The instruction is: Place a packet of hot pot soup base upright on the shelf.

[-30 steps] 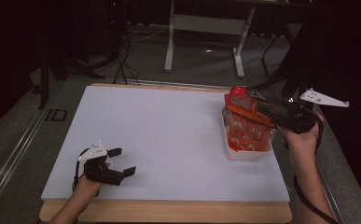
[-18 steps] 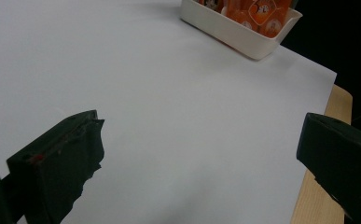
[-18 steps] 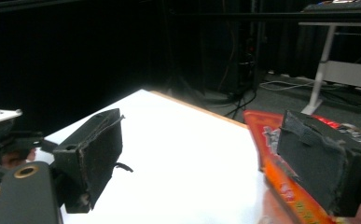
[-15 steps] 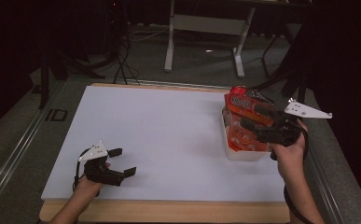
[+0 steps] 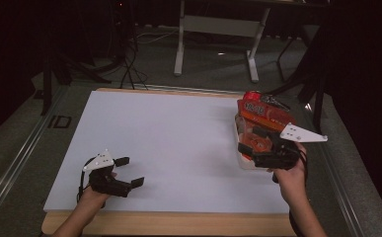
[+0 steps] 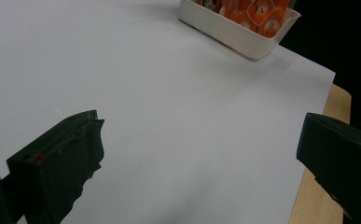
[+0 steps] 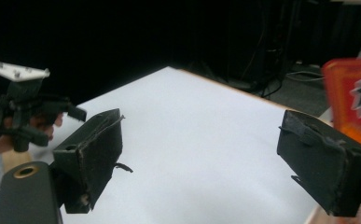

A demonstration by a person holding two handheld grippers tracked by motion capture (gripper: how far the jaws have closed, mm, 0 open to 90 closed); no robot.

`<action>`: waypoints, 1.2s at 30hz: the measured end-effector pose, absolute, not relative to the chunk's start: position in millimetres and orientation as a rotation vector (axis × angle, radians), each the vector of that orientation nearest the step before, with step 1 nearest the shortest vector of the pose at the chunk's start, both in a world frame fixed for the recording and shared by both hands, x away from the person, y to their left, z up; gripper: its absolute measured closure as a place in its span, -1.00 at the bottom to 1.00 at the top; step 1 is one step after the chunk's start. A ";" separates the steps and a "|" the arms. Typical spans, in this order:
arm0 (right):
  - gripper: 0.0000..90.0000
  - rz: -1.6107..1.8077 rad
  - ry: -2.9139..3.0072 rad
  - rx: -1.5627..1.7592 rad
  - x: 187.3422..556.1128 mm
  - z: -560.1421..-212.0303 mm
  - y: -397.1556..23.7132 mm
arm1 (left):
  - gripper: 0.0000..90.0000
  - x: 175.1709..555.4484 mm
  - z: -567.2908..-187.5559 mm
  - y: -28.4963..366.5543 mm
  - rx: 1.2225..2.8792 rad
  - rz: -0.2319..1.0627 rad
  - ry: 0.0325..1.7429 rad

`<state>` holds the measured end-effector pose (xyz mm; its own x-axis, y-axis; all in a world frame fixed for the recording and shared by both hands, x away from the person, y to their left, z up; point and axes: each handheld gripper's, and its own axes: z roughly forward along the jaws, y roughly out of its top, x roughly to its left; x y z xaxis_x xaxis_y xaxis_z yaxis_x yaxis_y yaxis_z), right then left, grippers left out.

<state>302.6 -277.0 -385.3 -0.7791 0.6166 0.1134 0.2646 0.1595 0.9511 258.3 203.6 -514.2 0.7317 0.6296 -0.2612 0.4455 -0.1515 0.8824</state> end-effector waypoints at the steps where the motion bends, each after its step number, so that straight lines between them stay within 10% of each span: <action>1: -0.69 1.650 2.146 0.842 301.3 -389.6 -274.3 | -1.00 258.3 -514.2 203.5 1.786 0.200 0.846; 36: -0.68 1.438 2.490 0.815 305.6 -493.8 -237.5 | -1.00 256.7 -517.9 199.2 1.818 0.201 0.817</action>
<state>305.6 -237.5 -493.8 -0.8405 0.5249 0.1342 0.3785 0.3918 0.8386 256.7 199.2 -517.9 0.7497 0.6163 -0.2411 0.4343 -0.1834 0.8819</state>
